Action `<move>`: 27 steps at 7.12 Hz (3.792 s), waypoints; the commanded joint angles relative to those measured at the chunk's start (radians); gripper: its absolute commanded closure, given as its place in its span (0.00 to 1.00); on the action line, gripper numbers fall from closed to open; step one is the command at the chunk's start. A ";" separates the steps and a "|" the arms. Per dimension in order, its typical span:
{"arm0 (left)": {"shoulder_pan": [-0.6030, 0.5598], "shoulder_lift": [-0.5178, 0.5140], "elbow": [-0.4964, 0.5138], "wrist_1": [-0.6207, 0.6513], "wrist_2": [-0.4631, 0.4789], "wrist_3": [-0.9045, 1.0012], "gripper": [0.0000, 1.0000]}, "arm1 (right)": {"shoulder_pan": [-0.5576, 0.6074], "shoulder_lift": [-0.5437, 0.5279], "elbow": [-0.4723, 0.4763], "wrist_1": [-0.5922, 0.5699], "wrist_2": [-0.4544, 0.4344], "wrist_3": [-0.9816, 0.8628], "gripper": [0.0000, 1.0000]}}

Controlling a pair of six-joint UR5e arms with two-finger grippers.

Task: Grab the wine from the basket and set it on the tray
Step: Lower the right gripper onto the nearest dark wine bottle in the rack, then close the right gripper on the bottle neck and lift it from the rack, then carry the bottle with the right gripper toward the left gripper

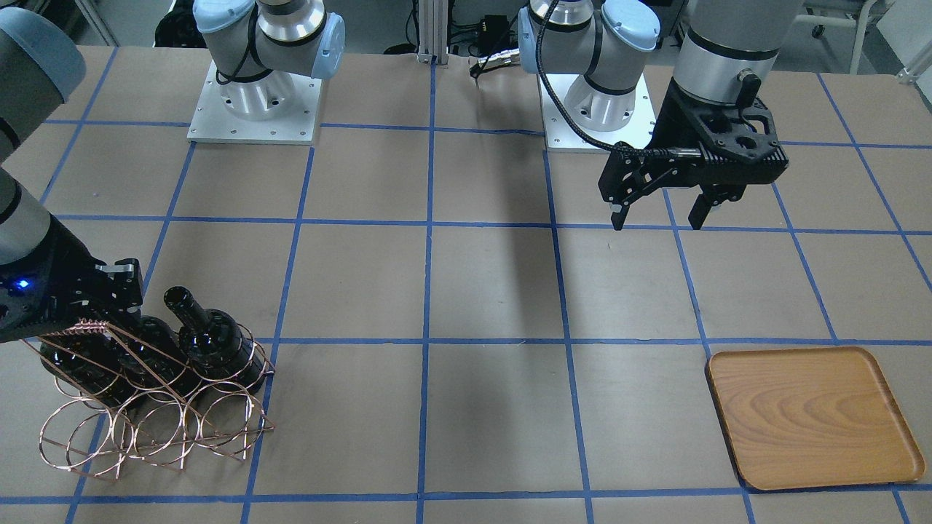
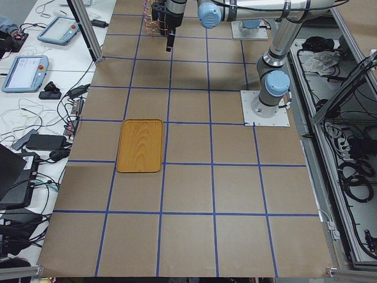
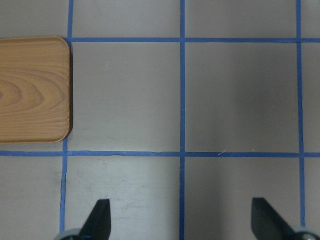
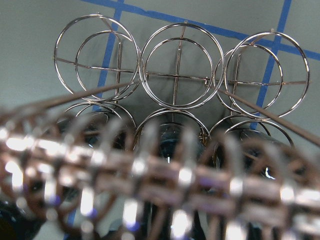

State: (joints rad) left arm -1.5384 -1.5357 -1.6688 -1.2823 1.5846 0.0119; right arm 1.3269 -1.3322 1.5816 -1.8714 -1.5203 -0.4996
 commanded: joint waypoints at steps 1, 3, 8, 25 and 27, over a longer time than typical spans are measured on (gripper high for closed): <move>0.000 0.003 0.000 -0.002 0.000 -0.001 0.00 | 0.000 -0.001 -0.005 0.000 0.003 -0.004 0.93; 0.000 0.002 0.000 0.000 0.002 -0.001 0.00 | 0.001 -0.002 -0.005 0.000 0.008 -0.001 0.96; 0.000 0.006 0.000 -0.002 0.003 -0.001 0.00 | 0.031 -0.022 -0.164 0.221 -0.041 0.004 1.00; 0.171 0.020 0.003 -0.012 0.012 0.141 0.00 | 0.711 0.011 -0.170 0.201 0.045 0.944 1.00; 0.187 0.019 0.001 -0.012 0.012 0.148 0.00 | 0.814 0.048 -0.169 0.148 0.045 1.045 1.00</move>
State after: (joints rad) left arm -1.3641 -1.5159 -1.6670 -1.2947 1.5976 0.1525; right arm 2.0788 -1.3083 1.4107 -1.6835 -1.4756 0.4848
